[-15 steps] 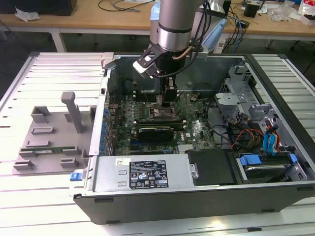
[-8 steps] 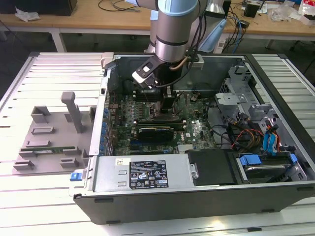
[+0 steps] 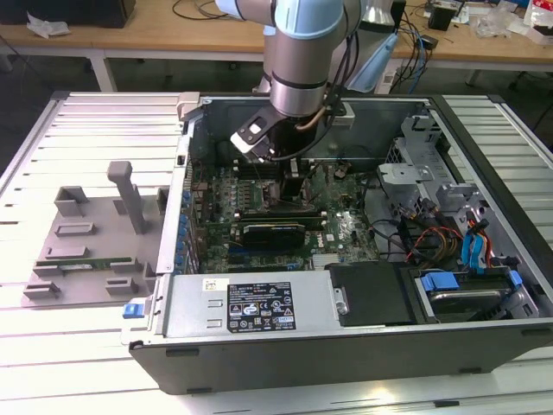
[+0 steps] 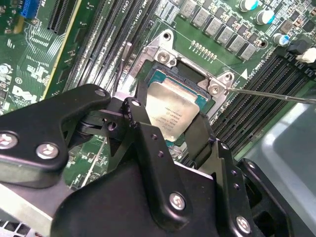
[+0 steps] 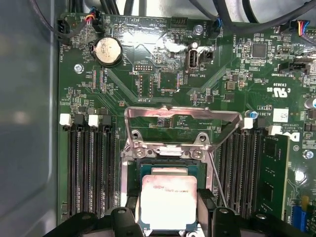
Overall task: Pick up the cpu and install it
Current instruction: 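Place the cpu into insertion slot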
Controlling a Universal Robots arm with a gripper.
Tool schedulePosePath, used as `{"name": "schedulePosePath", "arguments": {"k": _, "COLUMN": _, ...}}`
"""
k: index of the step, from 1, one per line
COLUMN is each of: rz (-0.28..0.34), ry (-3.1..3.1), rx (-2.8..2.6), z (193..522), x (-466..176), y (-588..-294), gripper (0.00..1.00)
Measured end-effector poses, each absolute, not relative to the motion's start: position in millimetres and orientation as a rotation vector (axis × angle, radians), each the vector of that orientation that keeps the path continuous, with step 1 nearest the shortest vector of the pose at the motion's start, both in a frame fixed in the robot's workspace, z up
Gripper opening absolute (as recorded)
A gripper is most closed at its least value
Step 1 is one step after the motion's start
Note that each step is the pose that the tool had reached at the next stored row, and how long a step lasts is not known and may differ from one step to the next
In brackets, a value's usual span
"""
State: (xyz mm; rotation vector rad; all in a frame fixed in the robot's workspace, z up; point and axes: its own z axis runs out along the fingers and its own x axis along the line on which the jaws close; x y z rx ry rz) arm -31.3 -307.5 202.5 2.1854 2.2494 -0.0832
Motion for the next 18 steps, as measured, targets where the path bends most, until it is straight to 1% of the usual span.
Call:
{"name": "schedulePosePath", "arguments": {"k": 11, "rz": -0.083, "ry": 2.25, "rx": 2.186, "z": 200.0, "x": -31.4, "y": -307.5, "gripper": 0.56}}
{"name": "schedulePosePath", "arguments": {"k": 12, "rz": -0.083, "ry": 2.25, "rx": 2.186, "z": 200.0, "x": -31.4, "y": -307.5, "gripper": 0.62}}
{"name": "schedulePosePath", "arguments": {"k": 18, "rz": -0.083, "ry": 2.25, "rx": 2.186, "z": 199.9, "x": -31.4, "y": -309.0, "gripper": 0.62}}
